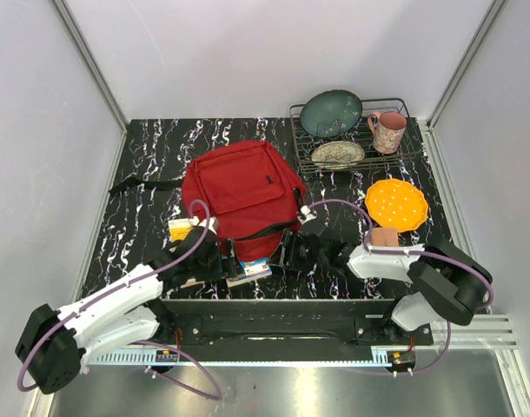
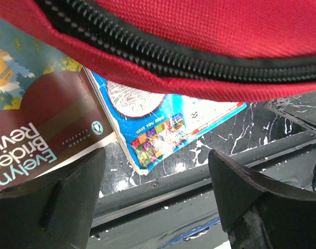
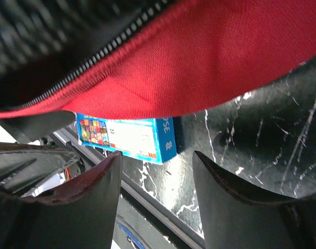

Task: Pack the student bag
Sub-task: Pick up the book from the center of the board.

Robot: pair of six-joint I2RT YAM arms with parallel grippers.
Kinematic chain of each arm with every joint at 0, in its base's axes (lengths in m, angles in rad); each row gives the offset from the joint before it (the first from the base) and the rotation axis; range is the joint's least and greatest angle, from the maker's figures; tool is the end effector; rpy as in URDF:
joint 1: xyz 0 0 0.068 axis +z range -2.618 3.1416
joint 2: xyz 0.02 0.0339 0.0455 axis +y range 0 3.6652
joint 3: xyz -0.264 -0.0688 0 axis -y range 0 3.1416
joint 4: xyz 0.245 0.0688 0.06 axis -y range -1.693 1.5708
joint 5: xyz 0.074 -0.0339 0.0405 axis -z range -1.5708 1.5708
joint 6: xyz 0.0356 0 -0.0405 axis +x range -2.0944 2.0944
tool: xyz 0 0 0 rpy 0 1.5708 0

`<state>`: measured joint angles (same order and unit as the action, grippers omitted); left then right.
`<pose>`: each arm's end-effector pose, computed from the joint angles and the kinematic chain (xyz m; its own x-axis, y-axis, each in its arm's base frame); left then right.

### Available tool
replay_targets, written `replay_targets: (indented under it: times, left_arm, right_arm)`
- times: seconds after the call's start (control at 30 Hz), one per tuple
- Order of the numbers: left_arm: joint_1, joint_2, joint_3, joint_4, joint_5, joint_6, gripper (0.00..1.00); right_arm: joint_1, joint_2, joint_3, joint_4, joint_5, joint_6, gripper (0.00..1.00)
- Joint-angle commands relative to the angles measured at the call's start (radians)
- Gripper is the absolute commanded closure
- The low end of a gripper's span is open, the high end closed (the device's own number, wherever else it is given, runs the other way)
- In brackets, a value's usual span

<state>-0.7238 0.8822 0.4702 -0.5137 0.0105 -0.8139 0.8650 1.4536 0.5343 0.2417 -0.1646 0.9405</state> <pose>0.1246 -0.1107 0.1866 -0.8960 -0.1783 -0.4068 0.0227 0.8963 -0.4429 0.1710 0.2096 0.1488 -0.9131 0.1572 -0.3762 -0.1628 0.7053 0.6899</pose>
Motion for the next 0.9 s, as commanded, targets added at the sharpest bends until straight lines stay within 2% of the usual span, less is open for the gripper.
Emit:
replay_targets:
  times: [0.0,0.57,0.6,0.63,0.67,0.8,0.83,0.87]
  left_arm:
    - [-0.006,0.052,-0.016,0.129,-0.024,-0.018,0.17]
    - [-0.025,0.233,-0.018,0.316,0.052,-0.013,0.21]
    - [-0.026,0.238,-0.019,0.322,0.057,-0.011,0.22]
    - [-0.028,0.244,-0.019,0.34,0.063,-0.004,0.23]
    - [-0.028,0.248,-0.022,0.351,0.081,-0.001,0.24]
    - [-0.043,0.285,-0.03,0.435,0.154,0.021,0.35]
    - [-0.048,0.297,-0.027,0.47,0.17,0.028,0.46]
    - [-0.055,0.311,-0.016,0.481,0.196,0.035,0.49]
  right_arm:
    - [0.012,0.047,0.069,0.054,0.028,-0.002,0.39]
    - [0.031,0.218,0.079,0.154,-0.019,0.049,0.4]
    - [0.029,0.221,0.082,0.154,-0.024,0.049,0.43]
    - [0.031,0.226,0.084,0.154,-0.029,0.046,0.51]
    - [0.031,0.223,0.081,0.157,-0.036,0.046,0.55]
    - [0.031,0.157,0.032,0.151,-0.027,0.058,0.63]
    - [0.031,0.139,0.021,0.146,-0.024,0.061,0.64]
    - [0.031,0.122,0.012,0.133,-0.018,0.063,0.66]
